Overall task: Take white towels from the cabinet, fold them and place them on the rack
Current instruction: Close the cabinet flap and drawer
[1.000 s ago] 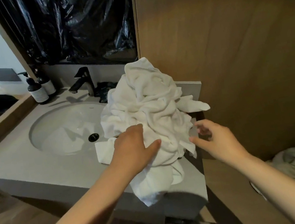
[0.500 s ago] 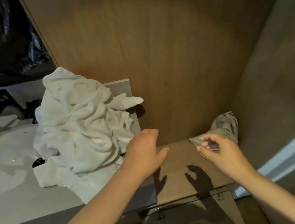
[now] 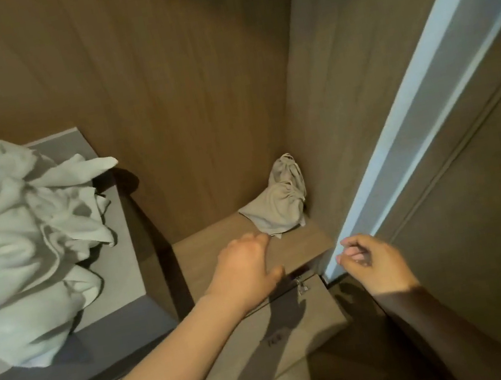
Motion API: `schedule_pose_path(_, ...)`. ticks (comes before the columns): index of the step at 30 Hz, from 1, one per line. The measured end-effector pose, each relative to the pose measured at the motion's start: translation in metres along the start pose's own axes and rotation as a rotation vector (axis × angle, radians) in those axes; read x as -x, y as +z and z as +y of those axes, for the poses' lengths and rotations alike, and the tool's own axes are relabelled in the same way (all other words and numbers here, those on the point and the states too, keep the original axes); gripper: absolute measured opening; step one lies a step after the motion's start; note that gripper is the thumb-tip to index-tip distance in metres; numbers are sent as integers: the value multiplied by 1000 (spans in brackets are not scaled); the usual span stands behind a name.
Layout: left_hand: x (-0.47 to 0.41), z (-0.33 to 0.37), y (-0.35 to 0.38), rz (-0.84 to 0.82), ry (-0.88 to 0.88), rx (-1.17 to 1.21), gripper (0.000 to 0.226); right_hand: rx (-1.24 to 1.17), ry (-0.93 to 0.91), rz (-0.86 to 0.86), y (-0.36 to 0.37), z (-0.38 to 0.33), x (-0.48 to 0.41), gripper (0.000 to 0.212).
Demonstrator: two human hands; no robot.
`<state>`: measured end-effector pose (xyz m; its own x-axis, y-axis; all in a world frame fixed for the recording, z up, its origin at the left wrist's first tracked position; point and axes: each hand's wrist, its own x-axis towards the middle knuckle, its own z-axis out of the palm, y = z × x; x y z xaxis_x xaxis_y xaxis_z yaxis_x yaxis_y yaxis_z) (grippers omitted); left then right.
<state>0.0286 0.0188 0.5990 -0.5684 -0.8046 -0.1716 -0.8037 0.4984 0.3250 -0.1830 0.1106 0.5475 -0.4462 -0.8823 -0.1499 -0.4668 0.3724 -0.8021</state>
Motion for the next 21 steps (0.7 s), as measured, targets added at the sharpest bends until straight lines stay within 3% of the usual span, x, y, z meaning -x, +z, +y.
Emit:
schedule_pose_path(8, 5, 63, 71, -86, -17, 58, 44, -54, 62, -31, -39, 82, 28, 19)
schedule_pose_path(11, 5, 68, 98, -123, -38, 76, 46, 54, 60, 13, -38, 107, 33, 22)
schedule_pose_path(21, -3, 26, 201, -271, -86, 53, 49, 180, 185, -243, 19, 169, 21, 32)
